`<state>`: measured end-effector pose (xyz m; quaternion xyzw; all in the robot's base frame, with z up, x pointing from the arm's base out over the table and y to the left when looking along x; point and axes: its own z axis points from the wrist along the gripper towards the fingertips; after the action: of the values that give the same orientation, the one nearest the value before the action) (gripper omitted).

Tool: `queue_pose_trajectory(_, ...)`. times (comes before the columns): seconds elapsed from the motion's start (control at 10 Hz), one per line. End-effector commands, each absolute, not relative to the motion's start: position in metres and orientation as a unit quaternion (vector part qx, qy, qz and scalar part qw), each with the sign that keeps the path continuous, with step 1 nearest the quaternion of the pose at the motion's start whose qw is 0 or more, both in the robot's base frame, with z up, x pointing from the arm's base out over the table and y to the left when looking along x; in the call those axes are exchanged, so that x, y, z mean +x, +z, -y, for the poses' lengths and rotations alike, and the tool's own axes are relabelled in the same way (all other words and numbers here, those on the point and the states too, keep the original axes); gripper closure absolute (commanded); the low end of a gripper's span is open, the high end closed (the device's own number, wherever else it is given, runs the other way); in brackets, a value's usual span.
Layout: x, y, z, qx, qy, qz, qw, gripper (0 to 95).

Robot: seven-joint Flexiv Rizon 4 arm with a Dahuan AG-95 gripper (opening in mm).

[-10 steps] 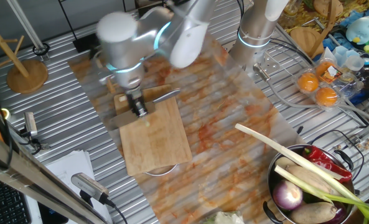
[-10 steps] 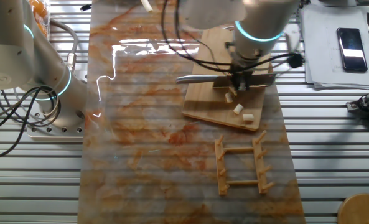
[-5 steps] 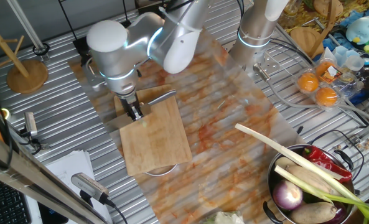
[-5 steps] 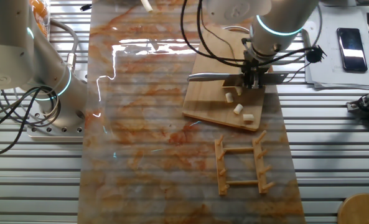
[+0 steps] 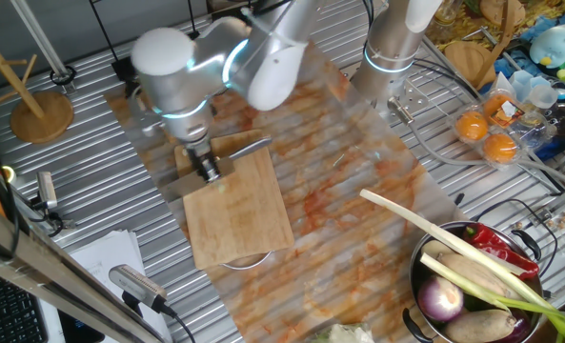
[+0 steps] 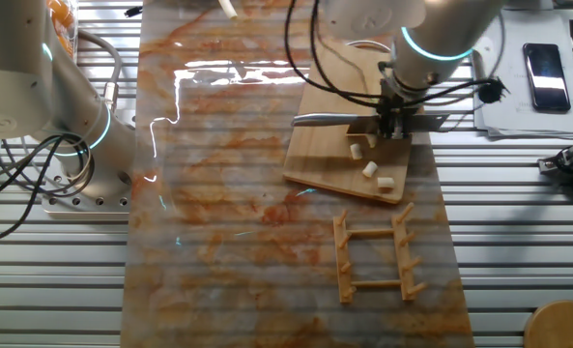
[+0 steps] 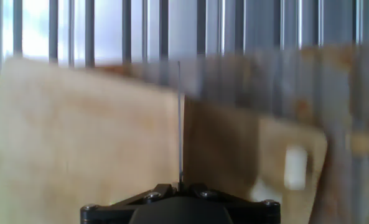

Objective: Chop the scallions

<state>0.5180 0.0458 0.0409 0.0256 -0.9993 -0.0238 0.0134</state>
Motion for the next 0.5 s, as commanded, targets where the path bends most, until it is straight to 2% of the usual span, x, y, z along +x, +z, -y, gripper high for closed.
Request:
queue_pose_trajectory(0.1, 0.511, 0.020, -0.047, 0.027, -0.036, 0.999, 0.019, 95.0)
queue_pose_trajectory(0.3, 0.493, 0.001, -0.041, 0.033, -0.029, 0.999, 0.006, 95.0)
queue_pose_trajectory(0.5, 0.493, 0.002, -0.041, 0.034, -0.033, 0.999, 0.005, 95.0)
